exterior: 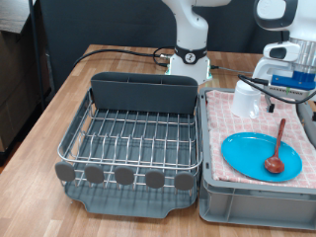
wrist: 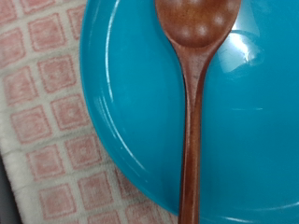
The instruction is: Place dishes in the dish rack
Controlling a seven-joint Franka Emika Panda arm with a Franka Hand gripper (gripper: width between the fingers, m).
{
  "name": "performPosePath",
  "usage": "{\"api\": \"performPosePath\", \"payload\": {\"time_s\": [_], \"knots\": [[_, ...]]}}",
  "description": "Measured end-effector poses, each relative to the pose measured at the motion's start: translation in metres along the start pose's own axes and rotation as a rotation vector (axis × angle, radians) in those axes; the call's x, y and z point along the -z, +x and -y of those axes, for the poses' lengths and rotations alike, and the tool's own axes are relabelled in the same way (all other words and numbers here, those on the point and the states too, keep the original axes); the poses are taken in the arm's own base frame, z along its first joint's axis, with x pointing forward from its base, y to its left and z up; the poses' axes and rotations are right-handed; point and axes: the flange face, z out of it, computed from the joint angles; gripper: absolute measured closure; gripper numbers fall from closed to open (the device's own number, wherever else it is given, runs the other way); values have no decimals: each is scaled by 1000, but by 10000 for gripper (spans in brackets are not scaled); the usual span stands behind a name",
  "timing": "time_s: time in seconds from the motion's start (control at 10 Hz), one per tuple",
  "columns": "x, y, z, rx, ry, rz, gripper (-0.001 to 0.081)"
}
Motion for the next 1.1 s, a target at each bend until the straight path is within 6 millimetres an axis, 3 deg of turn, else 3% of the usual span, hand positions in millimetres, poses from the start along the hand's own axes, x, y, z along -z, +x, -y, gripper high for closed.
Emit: {"api": "performPosePath", "payload": {"time_s": [0.3,1.1], "knots": [[-22,-1,-5,-24,-14,-10,3],[-55,-6,-9,-81,-60,-14,3]]}}
